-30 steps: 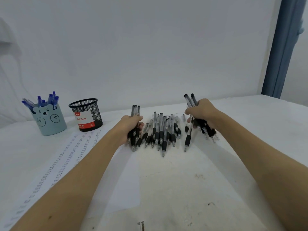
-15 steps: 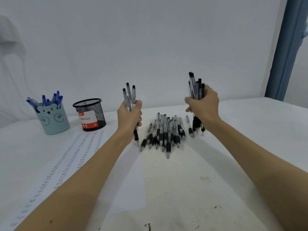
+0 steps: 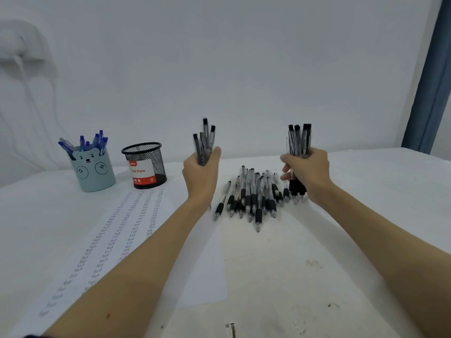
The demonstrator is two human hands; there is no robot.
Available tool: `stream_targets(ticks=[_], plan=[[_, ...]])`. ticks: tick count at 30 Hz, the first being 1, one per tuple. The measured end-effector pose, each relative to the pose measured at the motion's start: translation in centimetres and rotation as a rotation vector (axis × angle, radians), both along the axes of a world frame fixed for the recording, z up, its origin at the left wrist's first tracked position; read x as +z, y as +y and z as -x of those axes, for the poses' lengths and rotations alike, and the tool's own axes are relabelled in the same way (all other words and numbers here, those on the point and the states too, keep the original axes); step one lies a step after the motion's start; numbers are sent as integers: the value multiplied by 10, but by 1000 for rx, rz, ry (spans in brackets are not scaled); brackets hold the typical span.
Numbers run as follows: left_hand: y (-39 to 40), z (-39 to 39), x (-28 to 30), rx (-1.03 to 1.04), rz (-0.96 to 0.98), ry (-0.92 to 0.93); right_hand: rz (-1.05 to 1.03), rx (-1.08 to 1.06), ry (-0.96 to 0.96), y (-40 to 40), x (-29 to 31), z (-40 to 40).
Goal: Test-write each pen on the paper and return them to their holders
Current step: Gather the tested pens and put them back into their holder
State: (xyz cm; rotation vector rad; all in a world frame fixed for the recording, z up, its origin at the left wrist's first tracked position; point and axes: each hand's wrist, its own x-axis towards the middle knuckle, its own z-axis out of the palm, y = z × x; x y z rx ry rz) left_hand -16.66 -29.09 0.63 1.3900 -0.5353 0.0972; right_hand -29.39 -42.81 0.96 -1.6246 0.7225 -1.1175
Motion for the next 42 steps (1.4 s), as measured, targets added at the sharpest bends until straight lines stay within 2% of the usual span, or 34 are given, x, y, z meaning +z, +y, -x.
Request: stream_targets(ticks=[3, 7, 12, 17, 22, 25, 30, 35, 42], plan=[[-1, 3, -1, -37, -32, -52, -44, 22, -4, 0, 1, 1], [0, 3, 1, -30, 6, -82, 0, 42, -66, 1, 6, 1], [-1, 1, -3, -63, -44, -43, -55, 109, 31, 2, -2, -3], [-3, 6, -1, -43, -20, -31, -124, 86, -34, 5, 6, -5], [4, 9, 19, -93, 75, 141, -89, 82, -88, 18, 26, -2], [8, 7, 38, -192, 107, 262, -140, 242, -90, 36, 36, -11], [36, -4, 67, -196, 21, 128, -222, 401, -18, 73, 60, -37], [79, -43, 84, -74, 12, 62, -275, 491, -20, 103, 87, -85], [99, -121, 105, -3, 169, 92, -233, 503, -162, 128, 111, -177]])
